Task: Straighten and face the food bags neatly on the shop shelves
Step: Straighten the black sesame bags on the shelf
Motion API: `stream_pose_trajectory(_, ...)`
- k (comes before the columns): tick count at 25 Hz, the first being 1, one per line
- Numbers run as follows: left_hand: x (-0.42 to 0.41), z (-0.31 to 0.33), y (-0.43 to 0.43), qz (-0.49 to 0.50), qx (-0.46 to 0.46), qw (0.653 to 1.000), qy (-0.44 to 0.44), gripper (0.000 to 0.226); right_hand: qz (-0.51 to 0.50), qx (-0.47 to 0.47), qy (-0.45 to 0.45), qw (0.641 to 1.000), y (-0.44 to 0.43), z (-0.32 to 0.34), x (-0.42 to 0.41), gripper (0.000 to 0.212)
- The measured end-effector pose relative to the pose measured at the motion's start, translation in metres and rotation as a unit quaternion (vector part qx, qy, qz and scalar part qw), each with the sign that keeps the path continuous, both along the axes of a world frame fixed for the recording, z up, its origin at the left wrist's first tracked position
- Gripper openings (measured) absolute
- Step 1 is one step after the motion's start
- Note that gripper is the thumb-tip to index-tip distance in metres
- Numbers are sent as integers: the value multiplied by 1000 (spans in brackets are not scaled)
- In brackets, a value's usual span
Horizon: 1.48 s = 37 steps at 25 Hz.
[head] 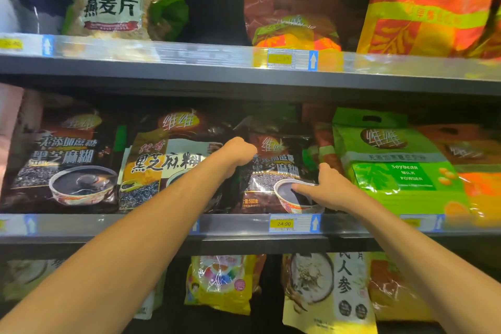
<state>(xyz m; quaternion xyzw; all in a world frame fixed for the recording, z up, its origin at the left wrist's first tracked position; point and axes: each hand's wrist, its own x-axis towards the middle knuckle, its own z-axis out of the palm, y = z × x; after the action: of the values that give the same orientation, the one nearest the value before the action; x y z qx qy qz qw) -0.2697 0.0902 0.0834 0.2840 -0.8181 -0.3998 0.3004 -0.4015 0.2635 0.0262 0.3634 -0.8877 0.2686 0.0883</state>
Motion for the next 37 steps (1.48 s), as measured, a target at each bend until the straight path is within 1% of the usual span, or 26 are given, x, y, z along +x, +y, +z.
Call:
stream_pose_trajectory(3, -10, -5, -3, 3, 41, 999, -13, 57, -19, 10, -15, 1000, -1, -1, -6, 92)
stream_pose_trajectory(6, -17, -11, -5, 0, 75, 997, -11, 57, -17, 16, -42, 999, 1, -2, -14, 111)
stream_pose_trajectory(8, -22, -16, -10, 6, 105, 994, 3, 54, -10, 26, -69, 997, 1, -2, -15, 125)
stream_pose_trajectory(9, -24, -18, -12, 14, 117, 993, 15, 52, -4, 33, -82, 996, 1, -2, -15, 129)
stream_pose_trajectory(12, -27, -21, -13, 26, 148, 988, 46, 48, 24, 33, -114, 993, -2, -4, -16, 134)
stream_pose_trajectory(14, -26, -20, -13, 22, 164, 984, 61, 45, 37, 23, -121, 992, -2, -6, -16, 133)
stream_pose_trajectory(18, -25, -16, -11, -1, 199, 975, 95, 28, 34, -10, -110, 993, -1, -8, -15, 120)
stream_pose_trajectory(20, -24, -13, -9, -1, 191, 976, 103, 21, 33, -30, -110, 993, -2, -6, -17, 117)
stream_pose_trajectory(23, -23, -3, -8, -1, 184, 974, 129, 17, 33, -68, -108, 991, -1, 0, -17, 114)
stream_pose_trajectory(25, -20, 5, -5, 4, 186, 971, 151, 21, 33, -100, -104, 989, 1, 6, -14, 114)
stream_pose_trajectory(28, -15, 18, 5, 13, 164, 972, 169, 41, 34, -132, -88, 987, 7, 20, -9, 114)
stream_pose_trajectory(29, -13, 22, 9, 8, 152, 972, 177, 44, 35, -135, -87, 986, 10, 25, -9, 115)
stream_pose_trajectory(33, -2, 30, 18, -3, 140, 978, 156, 53, 40, -140, -87, 985, 24, 40, -5, 116)
stream_pose_trajectory(37, 6, 23, 20, -31, 163, 975, 150, 51, 52, -119, -94, 987, 38, 38, -4, 120)
